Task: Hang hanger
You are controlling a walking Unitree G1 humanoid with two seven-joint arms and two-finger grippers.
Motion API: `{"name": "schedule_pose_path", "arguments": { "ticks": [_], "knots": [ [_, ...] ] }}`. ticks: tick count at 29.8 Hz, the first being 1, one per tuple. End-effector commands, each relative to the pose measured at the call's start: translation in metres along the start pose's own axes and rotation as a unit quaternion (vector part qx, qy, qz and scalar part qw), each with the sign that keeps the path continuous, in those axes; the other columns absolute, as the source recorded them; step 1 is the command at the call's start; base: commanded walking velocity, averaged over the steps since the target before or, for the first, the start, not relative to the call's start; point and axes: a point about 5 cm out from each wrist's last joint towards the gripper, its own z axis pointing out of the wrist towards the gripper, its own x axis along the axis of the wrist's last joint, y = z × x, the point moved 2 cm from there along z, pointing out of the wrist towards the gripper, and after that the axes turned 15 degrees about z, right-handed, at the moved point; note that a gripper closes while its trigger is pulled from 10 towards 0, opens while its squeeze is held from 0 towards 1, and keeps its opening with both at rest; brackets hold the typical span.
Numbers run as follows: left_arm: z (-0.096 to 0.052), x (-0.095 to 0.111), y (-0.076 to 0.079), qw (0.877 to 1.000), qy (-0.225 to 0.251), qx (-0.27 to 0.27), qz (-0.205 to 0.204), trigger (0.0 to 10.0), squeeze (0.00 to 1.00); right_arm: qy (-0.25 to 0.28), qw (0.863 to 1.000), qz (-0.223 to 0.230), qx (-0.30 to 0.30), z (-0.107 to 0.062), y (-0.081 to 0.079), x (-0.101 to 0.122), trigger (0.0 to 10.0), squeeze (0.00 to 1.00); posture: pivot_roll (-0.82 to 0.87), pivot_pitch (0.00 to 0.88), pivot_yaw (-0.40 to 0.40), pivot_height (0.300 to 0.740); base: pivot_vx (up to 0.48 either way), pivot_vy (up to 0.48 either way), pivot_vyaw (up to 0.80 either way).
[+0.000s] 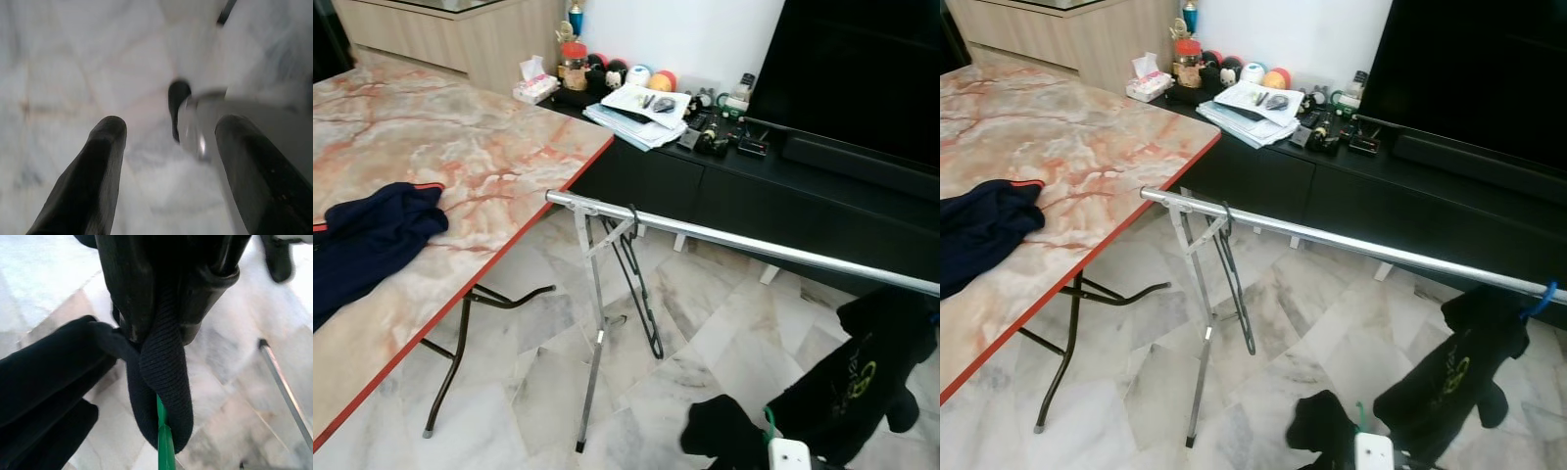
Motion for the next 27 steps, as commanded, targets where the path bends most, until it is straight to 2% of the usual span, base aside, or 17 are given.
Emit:
{"name": "schedule_pose_path", "arguments": {
  "ticks": [1,10,15,20,21,22,25,27],
  "knots": [
    [0.001,0.007,0.003,1.000,0.014,0.000,0.017,10.0,0.00,0.003,1.000,0.030,0.007,-0.002,0.001,-0.003,10.0,0.00,0.06,0.067,-0.044,0.740,0.000,0.000,0.00],
    [0.003,0.022,-0.003,0.999,0.044,0.002,0.024,10.0,0.00,-0.005,0.999,0.031,0.007,-0.004,-0.003,-0.013,10.0,0.00,0.06,0.020,-0.013,0.740,0.000,0.000,0.00],
    [0.003,0.034,-0.010,0.996,0.081,0.022,0.004,10.0,0.00,0.008,0.999,0.010,0.029,-0.005,-0.007,-0.011,10.0,0.00,0.06,0.000,-0.012,0.740,0.000,0.000,0.00],
    [-0.001,0.070,-0.020,0.984,0.172,0.033,0.009,10.0,0.00,0.032,0.998,-0.003,0.049,-0.005,-0.013,-0.005,10.0,0.00,0.06,0.000,-0.005,0.740,0.000,0.000,0.00],
    [-0.001,0.070,-0.020,0.984,0.172,0.033,0.009,10.0,0.00,0.032,0.998,-0.003,0.049,-0.005,-0.013,-0.005,10.0,0.00,0.06,0.000,-0.005,0.740,0.000,0.000,0.00],
    [-0.003,0.080,-0.023,0.981,0.193,0.035,0.012,10.0,0.00,0.036,0.998,-0.007,0.054,-0.004,-0.015,-0.003,10.0,0.00,0.06,0.000,-0.001,0.740,0.000,0.000,0.00],
    [-0.004,0.091,-0.027,0.976,0.214,0.035,0.020,10.0,0.00,0.042,0.997,-0.019,0.060,-0.003,-0.019,0.001,10.0,0.00,0.06,0.000,0.004,0.740,0.000,0.000,0.00],
    [-0.006,0.098,-0.028,0.972,0.229,0.028,0.039,10.0,0.00,0.043,0.996,-0.039,0.066,-0.003,-0.022,0.002,10.0,0.00,0.05,0.000,0.008,0.740,0.000,0.000,0.00]
  ]
}}
